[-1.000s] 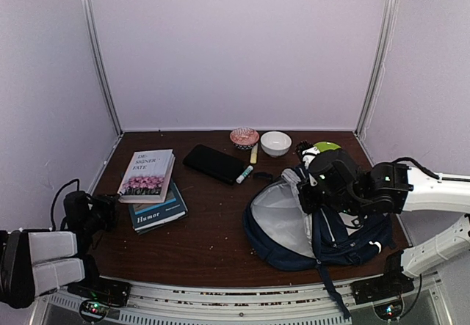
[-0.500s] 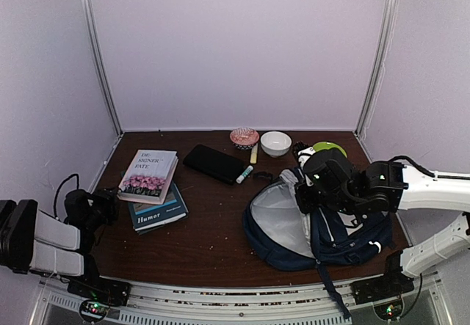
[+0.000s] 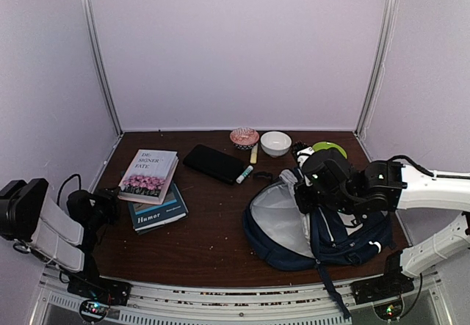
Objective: Pack the student bag
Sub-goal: Pick up the book from the center of the board.
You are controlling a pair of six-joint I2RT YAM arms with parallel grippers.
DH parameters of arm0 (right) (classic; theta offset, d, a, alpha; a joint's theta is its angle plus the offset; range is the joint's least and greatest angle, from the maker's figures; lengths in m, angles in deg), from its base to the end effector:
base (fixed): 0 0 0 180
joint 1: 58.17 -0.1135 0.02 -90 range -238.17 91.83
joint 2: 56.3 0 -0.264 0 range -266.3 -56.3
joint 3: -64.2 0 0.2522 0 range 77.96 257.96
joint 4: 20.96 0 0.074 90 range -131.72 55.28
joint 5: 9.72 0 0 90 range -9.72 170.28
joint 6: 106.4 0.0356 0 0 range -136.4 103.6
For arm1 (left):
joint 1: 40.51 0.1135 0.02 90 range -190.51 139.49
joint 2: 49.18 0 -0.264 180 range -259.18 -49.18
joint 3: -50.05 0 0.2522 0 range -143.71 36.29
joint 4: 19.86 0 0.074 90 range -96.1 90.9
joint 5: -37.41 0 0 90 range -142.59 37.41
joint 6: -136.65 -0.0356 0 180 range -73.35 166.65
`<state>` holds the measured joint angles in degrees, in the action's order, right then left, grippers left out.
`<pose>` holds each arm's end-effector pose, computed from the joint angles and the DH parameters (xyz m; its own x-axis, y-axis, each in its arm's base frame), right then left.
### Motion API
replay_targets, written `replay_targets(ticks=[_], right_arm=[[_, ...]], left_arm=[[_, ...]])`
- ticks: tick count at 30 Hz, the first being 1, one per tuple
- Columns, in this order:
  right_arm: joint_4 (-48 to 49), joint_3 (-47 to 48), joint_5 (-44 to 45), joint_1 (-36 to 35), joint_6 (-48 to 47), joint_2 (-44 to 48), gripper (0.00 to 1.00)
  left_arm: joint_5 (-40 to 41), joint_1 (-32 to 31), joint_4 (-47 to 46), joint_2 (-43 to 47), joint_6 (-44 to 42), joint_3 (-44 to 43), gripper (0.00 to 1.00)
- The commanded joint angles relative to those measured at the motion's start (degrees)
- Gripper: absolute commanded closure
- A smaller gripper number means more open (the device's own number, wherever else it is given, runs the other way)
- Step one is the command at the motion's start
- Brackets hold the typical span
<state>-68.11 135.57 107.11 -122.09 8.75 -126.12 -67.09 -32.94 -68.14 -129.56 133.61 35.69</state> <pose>0.1266 0.2220 0.2925 -0.5659 -0.2936 -0.7704 -0.4664 0.8846 0.0054 0.1813 0.0151 0.1103 -0.1247 -0.9919 0.0257 -0.2958 0.0125 -0.9552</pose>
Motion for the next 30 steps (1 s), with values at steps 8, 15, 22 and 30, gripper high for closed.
replay_targets(ticks=[8,15,22,30], right_arm=[[1.1,2.4,3.2,0.2,-1.2,0.3,1.00],[0.3,2.8,3.8,0.2,-1.2,-0.1,1.00],[-0.2,3.4,4.0,0.3,-1.2,-0.7,1.00],[-0.6,3.3,4.3,0.3,-1.1,-0.7,1.00]], left_arm=[[-1.7,0.4,-25.7,-17.7,3.3,0.9,0.02],[-1.9,0.3,-26.0,-19.0,1.4,-0.8,0.02],[-2.5,0.2,-26.0,-20.6,0.9,-3.8,0.24],[-2.5,0.3,-26.0,-18.4,0.4,-3.2,0.62]])
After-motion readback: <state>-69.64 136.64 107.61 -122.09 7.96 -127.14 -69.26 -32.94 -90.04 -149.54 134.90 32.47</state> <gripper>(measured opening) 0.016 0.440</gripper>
